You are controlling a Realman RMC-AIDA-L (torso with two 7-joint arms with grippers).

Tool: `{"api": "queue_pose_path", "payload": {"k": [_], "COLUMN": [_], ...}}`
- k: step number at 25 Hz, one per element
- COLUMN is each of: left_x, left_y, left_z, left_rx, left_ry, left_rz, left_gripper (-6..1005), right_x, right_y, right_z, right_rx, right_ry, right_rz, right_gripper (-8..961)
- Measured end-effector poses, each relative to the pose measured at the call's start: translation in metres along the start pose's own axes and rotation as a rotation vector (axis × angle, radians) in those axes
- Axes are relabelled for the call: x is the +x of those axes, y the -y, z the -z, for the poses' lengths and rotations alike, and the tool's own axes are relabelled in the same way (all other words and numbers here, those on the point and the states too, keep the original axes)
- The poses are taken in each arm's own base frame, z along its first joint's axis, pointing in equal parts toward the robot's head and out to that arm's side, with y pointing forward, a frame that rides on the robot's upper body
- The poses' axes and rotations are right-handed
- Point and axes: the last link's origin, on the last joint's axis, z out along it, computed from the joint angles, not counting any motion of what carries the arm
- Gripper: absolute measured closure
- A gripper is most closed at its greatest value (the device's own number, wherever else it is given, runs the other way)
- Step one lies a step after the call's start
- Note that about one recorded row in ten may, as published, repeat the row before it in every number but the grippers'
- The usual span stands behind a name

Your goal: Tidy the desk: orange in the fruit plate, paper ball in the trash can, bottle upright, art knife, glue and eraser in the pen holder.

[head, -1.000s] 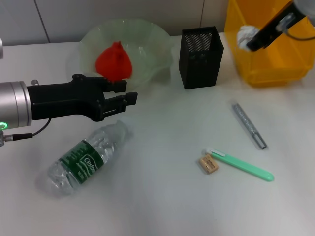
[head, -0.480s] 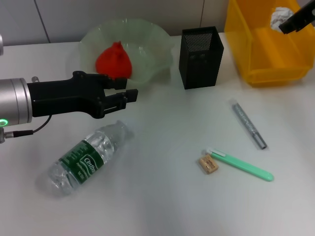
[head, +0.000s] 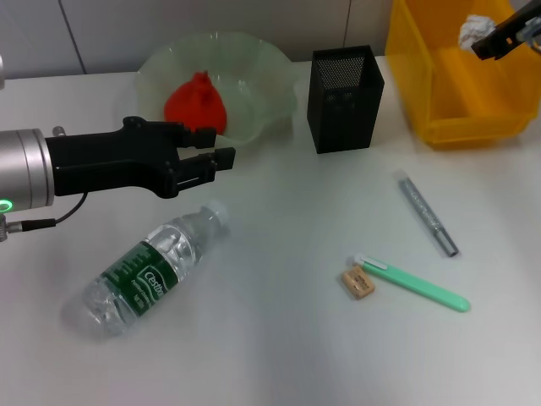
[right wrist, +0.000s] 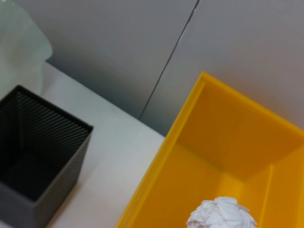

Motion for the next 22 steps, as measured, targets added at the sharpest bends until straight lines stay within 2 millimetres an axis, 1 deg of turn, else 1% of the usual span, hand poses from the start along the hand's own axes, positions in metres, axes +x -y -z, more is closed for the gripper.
{"api": "queue_pose_path", "payload": {"k": [2, 3, 4, 5, 6, 8, 18, 22], "left_x": [-0.001, -0.003, -0.003, -0.004, -0.005, -0.005, -0.006, -0.007], "left_y": [0.0, 0.0, 0.0, 0.001, 0.001, 0.002, 0.002, 0.002], "left_z": [0.001, 0.001, 0.001, 0.001, 0.001, 0.002, 0.002, 0.002], "left_rx": [0.002, 0.003, 0.003, 0.004, 0.005, 0.007, 0.009, 0.008], "left_ry": [0.0, 0.002, 0.002, 0.002, 0.002, -0.002, -0.005, -0.006], "left_rz": [0.003, 0.01, 0.01, 0.016, 0.019, 0.023, 0.027, 0.028], "left_gripper": [590, 590, 589, 589, 589, 589, 587, 587], "right_x": [0.0, 0.0, 0.0, 0.001, 0.001, 0.001, 0.002, 0.003], "right_y": [0.0, -0.002, -0.002, -0.003, -0.003, -0.005, -0.003, -0.002], "right_z": [-0.007, -0.016, -0.016, -0.022, -0.022, -0.03, -0.033, -0.034], "right_rx": [0.012, 0.028, 0.028, 0.039, 0.039, 0.047, 0.064, 0.074], "right_ry": [0.015, 0.038, 0.038, 0.051, 0.051, 0.06, 0.074, 0.082], "right_rz": [0.013, 0.029, 0.029, 0.038, 0.038, 0.044, 0.053, 0.057], "right_gripper": [613, 613, 612, 612, 612, 612, 610, 593]}}
